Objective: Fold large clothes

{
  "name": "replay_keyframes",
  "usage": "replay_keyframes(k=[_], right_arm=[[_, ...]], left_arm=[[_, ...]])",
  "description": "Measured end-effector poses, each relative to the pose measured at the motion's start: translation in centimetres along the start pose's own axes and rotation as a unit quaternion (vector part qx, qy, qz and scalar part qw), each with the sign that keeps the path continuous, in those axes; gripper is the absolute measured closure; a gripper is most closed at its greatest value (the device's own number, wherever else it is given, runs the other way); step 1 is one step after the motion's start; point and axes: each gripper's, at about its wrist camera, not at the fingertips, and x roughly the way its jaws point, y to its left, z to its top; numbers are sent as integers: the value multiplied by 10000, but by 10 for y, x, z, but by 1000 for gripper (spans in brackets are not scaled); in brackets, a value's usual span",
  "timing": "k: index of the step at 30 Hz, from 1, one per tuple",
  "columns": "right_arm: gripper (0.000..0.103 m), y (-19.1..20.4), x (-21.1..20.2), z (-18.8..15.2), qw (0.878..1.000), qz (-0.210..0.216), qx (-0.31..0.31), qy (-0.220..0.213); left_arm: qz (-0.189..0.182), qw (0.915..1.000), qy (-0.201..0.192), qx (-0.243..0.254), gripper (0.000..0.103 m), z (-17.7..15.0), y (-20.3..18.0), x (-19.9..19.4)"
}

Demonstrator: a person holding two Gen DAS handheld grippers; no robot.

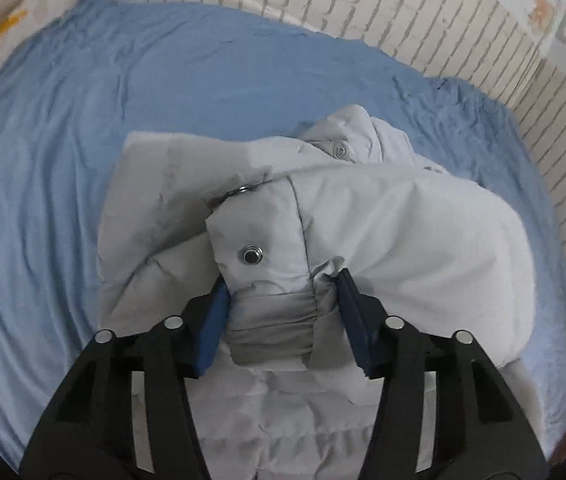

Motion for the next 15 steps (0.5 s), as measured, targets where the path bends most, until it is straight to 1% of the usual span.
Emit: replay_keyframes(k=[1,2,3,5,6,7,8,9,10,11,12,14,15], right_arm=[[2,1,1,0,10000,-13,-49,7],[2,4,1,0,9999,-58,-149,-24],[2,6,0,1,9997,-114,-225,-62],[2,11,-3,3,9988,-253,-389,-149],[2,13,-5,4,9983,-311,-452,-205],[2,15,-6,6,9980,-329,-486,-237],[2,19,-9,9,9973,-362,-568,-291],[2,23,-10,12,9964,-408,-663,-346],[2,29,-13,16,9949,-457,-792,-423],[2,34,-14,19,9940,-477,-865,-462],[2,40,-14,23,9929,-495,-960,-502],[2,56,-13,30,9910,-417,-1136,-567],[2,66,-8,34,9913,-241,-1180,-526]], left_arm=[[153,9995,-102,255,72,-1,-8,-6],[139,9991,-169,373,91,-1,-12,-12],[138,9987,-215,431,93,-1,-14,-17],[384,9958,-488,674,94,2,-17,-39],[604,9913,-695,938,94,6,-21,-56],[782,9866,-846,1157,94,9,-25,-70],[1053,9778,-1081,1456,94,12,-30,-90],[1216,9713,-1228,1637,94,13,-33,-106],[1306,9669,-1296,1770,94,15,-34,-118],[1381,9630,-1284,1923,93,16,-37,-128],[1430,9613,-1230,2009,92,20,-38,-132],[1622,9574,-1172,2083,87,18,-34,-128],[1698,9568,-1069,2105,85,20,-30,-123]])
